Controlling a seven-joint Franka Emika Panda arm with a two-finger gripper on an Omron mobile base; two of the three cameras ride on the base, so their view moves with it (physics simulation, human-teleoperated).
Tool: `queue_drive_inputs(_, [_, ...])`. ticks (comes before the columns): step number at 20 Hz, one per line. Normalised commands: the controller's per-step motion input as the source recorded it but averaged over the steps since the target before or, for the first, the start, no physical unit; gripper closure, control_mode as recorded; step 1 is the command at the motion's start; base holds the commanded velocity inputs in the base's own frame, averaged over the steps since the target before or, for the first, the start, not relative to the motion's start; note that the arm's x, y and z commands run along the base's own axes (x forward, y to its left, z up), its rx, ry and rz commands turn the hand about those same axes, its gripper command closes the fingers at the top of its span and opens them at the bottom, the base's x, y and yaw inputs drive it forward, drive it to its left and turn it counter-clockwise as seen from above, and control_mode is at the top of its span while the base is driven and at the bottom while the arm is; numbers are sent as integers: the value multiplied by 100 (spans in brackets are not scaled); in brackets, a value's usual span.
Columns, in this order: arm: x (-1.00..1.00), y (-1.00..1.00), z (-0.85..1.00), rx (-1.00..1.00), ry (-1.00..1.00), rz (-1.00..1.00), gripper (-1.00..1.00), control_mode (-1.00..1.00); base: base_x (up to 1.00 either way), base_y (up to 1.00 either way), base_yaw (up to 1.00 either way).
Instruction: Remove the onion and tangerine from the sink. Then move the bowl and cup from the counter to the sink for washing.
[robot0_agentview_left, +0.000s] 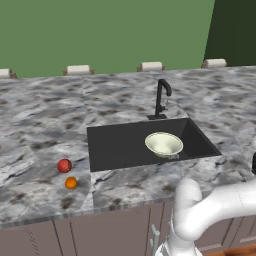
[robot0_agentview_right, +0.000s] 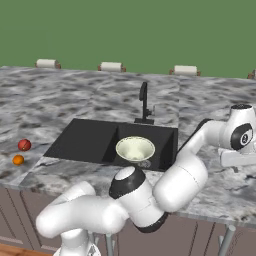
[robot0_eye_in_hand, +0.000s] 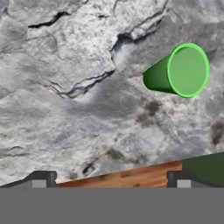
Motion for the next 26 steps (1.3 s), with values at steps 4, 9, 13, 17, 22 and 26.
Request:
queue_drive_inputs(4, [10, -16, -9, 7, 15, 0, -100, -100, 0, 0, 0])
queue_drive_inputs(9, [3, -18, -8, 14, 8, 1, -100, -100, 0, 0, 0])
queue_drive_inputs(13, [9, -18, -2, 13, 1, 1, -100, -100, 0, 0, 0])
queue_drive_inputs(17, [14, -16, 0, 6, 3, 0, -100, -100, 0, 0, 0])
queue_drive_inputs(22, [12, -11, 0, 4, 0, 2, -100, -100, 0, 0, 0])
queue_drive_inputs(26, [11, -11, -1, 5, 0, 1, -100, -100, 0, 0, 0])
